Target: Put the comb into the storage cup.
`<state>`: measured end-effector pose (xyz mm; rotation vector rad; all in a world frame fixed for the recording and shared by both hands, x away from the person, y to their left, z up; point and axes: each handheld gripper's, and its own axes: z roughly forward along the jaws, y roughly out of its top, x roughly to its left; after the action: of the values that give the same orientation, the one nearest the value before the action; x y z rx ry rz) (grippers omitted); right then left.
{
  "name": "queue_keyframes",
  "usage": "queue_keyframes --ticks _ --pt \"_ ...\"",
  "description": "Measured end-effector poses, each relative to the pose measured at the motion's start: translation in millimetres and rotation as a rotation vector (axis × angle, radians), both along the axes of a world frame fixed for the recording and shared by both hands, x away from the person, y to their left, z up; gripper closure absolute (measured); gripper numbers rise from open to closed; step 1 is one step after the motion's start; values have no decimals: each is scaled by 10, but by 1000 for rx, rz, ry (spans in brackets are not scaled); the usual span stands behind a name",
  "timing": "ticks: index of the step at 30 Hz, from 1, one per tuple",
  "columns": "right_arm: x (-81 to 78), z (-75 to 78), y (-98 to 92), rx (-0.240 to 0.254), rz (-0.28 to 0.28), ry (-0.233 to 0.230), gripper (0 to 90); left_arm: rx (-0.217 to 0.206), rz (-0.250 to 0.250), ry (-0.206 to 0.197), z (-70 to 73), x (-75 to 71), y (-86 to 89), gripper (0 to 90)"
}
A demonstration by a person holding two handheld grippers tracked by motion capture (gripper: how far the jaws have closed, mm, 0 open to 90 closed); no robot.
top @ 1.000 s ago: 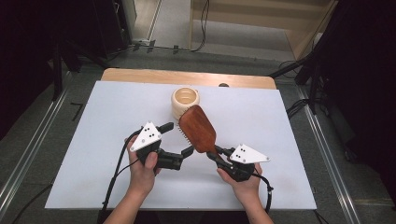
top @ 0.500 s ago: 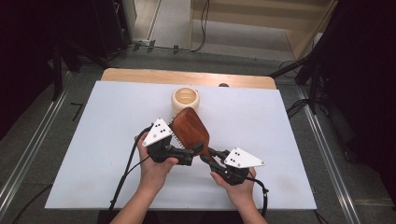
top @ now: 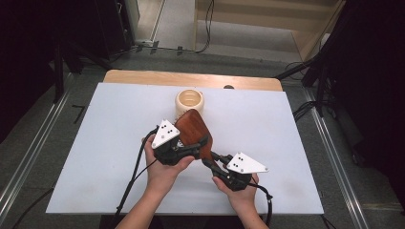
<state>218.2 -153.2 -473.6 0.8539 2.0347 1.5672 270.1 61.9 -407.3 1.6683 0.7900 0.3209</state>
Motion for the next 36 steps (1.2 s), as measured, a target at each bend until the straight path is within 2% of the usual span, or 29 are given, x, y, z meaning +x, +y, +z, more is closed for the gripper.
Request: queue_keyframes --ticks 11,14,16,17,22,27,30,31,34,36 --pt "21 -55 20 -3 -4 5 696 -40 -124 60 -16 42 27 497" --pt "19 -49 21 -6 -10 -10 688 -47 -146 56 2 38 30 525" --pt "23 -45 19 -4 -15 -11 673 -30 -147 47 17 29 22 541" --pt "29 -42 5 14 -12 -3 647 -23 -145 40 19 27 18 549" --pt "67 -28 -57 47 0 6 464 -31 -145 38 38 48 45 560" --pt "82 -13 -133 91 4 2 180 -34 -130 31 82 79 98 562" --pt "87 -13 -182 86 -15 -5 0 -29 -128 28 100 106 126 562" --pt "90 -14 -204 86 -18 -6 0 -28 -125 26 104 113 138 562" --pt "96 -36 -330 129 -5 -9 0 -23 -120 24 116 127 168 562" --pt "99 -48 -399 124 -21 -15 0 -30 -122 20 120 131 184 562"
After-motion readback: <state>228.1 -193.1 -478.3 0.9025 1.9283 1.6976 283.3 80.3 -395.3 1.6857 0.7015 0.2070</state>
